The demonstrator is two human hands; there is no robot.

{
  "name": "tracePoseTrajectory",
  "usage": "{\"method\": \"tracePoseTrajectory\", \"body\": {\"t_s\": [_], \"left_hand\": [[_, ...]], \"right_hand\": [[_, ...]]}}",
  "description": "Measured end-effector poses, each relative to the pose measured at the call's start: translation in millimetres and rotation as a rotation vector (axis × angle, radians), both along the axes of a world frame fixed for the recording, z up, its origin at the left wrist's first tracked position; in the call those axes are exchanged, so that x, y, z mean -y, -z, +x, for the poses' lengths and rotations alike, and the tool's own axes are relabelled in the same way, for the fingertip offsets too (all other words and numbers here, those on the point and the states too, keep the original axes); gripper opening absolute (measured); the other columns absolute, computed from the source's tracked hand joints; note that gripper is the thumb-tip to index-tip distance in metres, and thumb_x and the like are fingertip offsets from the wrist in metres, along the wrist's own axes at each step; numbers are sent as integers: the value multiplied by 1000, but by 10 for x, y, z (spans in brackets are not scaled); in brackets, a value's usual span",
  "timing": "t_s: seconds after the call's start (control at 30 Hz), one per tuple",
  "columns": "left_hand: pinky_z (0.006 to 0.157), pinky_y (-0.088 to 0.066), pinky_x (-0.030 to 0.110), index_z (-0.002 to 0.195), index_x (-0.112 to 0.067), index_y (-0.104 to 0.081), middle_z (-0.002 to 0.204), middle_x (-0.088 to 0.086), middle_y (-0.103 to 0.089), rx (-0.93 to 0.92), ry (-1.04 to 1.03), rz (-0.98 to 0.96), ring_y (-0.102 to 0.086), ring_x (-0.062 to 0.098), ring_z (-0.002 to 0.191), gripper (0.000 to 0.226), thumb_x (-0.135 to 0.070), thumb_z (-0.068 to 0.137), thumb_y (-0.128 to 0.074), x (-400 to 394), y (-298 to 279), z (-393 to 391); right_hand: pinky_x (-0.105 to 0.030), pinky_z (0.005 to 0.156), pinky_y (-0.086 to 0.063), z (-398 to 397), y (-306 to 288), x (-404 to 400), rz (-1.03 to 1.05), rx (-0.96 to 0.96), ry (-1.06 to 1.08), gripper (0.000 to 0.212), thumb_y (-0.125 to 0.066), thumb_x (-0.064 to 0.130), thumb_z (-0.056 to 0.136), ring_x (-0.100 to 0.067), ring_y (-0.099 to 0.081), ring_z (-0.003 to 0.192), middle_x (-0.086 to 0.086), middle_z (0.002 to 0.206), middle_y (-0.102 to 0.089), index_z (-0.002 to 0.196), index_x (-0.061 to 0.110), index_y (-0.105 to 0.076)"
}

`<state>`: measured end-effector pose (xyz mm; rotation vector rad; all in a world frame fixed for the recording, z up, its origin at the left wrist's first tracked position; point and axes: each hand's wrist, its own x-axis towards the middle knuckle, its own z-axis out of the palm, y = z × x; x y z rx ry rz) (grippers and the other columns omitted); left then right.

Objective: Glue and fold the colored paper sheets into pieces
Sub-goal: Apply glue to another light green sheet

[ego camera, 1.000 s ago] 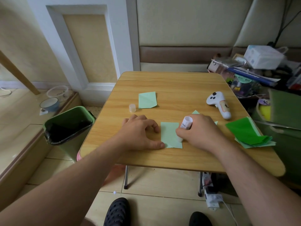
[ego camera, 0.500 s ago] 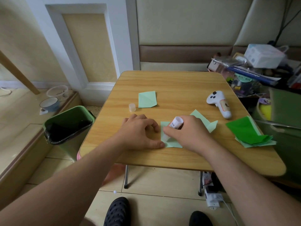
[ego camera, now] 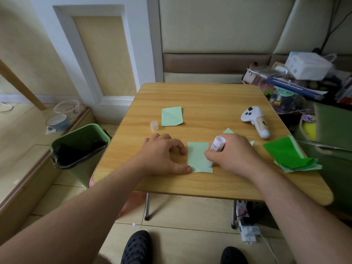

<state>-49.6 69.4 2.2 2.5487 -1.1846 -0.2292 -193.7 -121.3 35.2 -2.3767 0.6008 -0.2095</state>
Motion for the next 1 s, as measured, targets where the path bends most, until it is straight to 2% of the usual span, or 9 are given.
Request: {"method": "tracePoseTrajectory", "body": {"t_s": [0.07, 0.13, 0.27, 0.4, 0.57, 0.7, 0.77, 0.87, 1.0], "left_hand": [[97, -31, 36, 105, -52, -60, 101, -21, -47, -4, 1, -1, -41, 10, 104, 62, -89, 57, -69, 0, -2, -2], [96, -31, 36, 106, -52, -60, 101, -21, -47, -4, 3, -4, -41, 10, 105, 61, -88, 58, -70, 2, -6, 3], [96, -32, 36, 107, -52, -61, 101, -21, -48, -9, 1, -6, -42, 10, 104, 61, -86, 58, -73, 0, -15, 7], [98, -33, 37, 107, -51, -61, 101, -20, -48, -5, -2, -4, -42, 11, 104, 62, -87, 58, -72, -2, -17, 2], [98, -33, 37, 107, -51, -60, 101, -20, -48, 2, -1, -3, -42, 11, 104, 63, -88, 57, -70, -6, -12, -1], [96, -31, 36, 107, -51, -60, 101, -21, -48, 0, 1, -4, -42, 11, 104, 63, -87, 57, -71, -2, -22, -5], [95, -30, 35, 107, -51, -61, 101, -21, -48, -1, -1, -6, -41, 10, 104, 62, -86, 58, -72, 1, -31, -8], [95, -31, 36, 107, -51, -61, 101, -22, -47, 1, 2, -2, -41, 10, 105, 61, -86, 59, -73, -1, -37, -14], [93, -29, 35, 107, -51, -61, 101, -22, -47, 2, -2, -8, -41, 10, 105, 61, -86, 59, -73, 1, -38, -8]], "right_hand": [[-41, 65, -54, -1, 2, 20, -15, 4, 4, 22, -72, 35, 77, -22, -63, 77, -2, 74, -69, 75, 14, -67], [-36, 60, -50, 5, 1, 21, -21, 19, 11, 21, -72, 33, 77, -22, -61, 74, -3, 73, -68, 75, 13, -66], [-25, 51, -39, 39, -1, -29, 38, 95, 40, 18, -71, 28, 79, -7, -46, 55, 1, 66, -64, 73, 11, -64], [-13, 46, -38, 89, 33, -144, 125, 96, -28, 19, -75, 33, 83, 0, -54, 57, 10, 71, -69, 76, 16, -70], [-24, 53, -45, 122, 80, -241, 115, 64, -65, 20, -77, 42, 82, -4, -58, 59, 6, 74, -70, 78, 23, -72], [-39, 62, -55, 104, 39, -224, 75, 27, -52, 19, -76, 38, 80, -20, -66, 72, 2, 75, -71, 78, 20, -70], [-40, 62, -55, 84, 7, -194, 45, 6, -41, 18, -75, 36, 78, -17, -65, 70, 4, 73, -70, 76, 20, -69], [-30, 58, -49, 42, -28, -130, 30, -27, -36, 13, -72, 32, 79, -7, -60, 65, 15, 68, -69, 74, 20, -69], [-30, 59, -47, -8, -53, -29, 5, -28, -20, 13, -72, 30, 77, -13, -62, 71, 11, 69, -69, 73, 18, -69]]}}
